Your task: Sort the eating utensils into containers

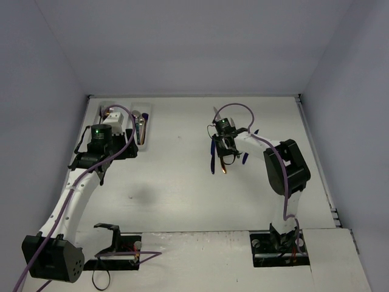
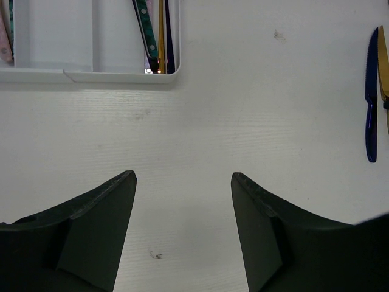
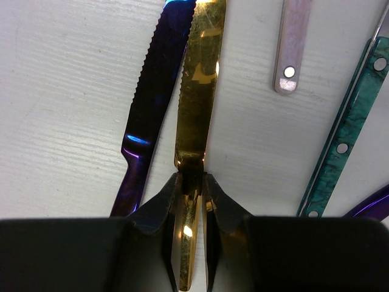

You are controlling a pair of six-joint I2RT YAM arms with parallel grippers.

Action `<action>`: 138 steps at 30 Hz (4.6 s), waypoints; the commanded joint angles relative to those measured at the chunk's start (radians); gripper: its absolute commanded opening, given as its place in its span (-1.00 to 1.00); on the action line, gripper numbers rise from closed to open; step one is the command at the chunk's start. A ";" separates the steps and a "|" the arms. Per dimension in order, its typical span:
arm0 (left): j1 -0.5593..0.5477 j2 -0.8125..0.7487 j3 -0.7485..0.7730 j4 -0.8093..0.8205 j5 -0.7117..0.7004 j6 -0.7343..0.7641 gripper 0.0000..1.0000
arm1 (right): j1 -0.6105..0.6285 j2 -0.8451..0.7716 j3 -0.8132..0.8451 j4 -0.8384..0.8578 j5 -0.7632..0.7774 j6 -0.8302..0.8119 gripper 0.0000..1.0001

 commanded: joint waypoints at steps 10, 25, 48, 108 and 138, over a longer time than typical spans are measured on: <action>-0.117 -0.046 0.021 0.091 0.122 -0.095 0.21 | 0.027 -0.170 0.071 -0.101 0.016 0.087 -1.00; -0.524 0.150 -0.032 0.538 0.125 -0.413 0.31 | 0.161 -0.373 0.176 -0.071 0.048 0.364 -1.00; -0.607 0.365 0.041 0.791 0.129 -0.557 -0.59 | 0.195 -0.489 0.070 0.063 0.019 0.510 -1.00; 0.307 0.959 0.692 0.047 0.220 0.056 -0.53 | -0.102 -0.574 -0.187 0.073 -0.056 0.283 0.28; 0.059 0.065 0.214 0.004 -0.191 -0.012 0.49 | 0.087 -0.078 0.063 -0.062 0.222 0.284 0.15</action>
